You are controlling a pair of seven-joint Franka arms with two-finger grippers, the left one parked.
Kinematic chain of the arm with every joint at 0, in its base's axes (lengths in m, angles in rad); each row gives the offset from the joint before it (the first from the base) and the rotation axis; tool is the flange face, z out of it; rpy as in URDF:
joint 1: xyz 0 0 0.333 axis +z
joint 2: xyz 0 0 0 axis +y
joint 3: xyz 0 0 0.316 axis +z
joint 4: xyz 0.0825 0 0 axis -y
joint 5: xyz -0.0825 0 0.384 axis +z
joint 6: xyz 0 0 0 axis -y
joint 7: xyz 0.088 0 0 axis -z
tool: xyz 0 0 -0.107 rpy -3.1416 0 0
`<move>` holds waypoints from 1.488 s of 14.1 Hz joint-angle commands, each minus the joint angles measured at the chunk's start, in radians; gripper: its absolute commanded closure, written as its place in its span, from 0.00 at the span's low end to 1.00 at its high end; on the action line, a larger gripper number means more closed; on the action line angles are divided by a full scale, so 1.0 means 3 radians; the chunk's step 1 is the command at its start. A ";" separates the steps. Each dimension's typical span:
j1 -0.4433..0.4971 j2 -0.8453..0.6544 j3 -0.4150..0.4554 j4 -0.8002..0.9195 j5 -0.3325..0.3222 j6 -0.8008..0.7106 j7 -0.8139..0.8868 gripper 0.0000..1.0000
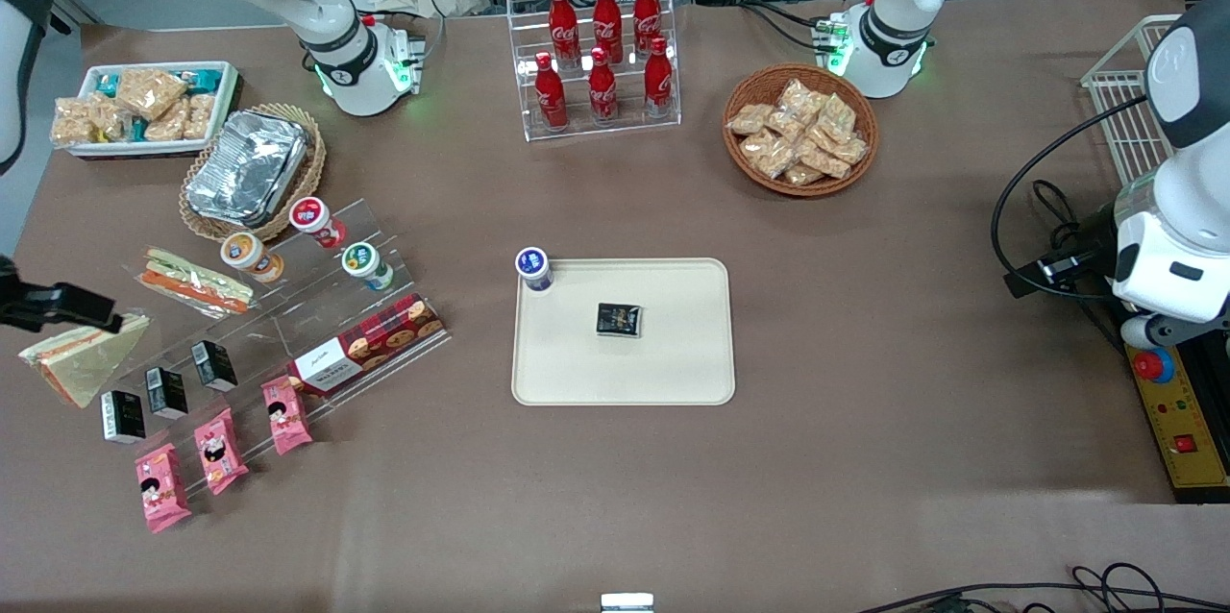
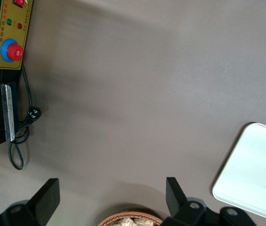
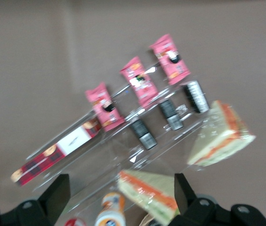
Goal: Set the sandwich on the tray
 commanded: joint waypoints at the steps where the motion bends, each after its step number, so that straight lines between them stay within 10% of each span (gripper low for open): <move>1: -0.0027 0.0182 -0.0233 -0.0020 -0.0037 0.0308 0.0004 0.02; 21: -0.0574 0.0822 -0.0254 -0.0357 0.0377 0.1174 -0.0088 0.02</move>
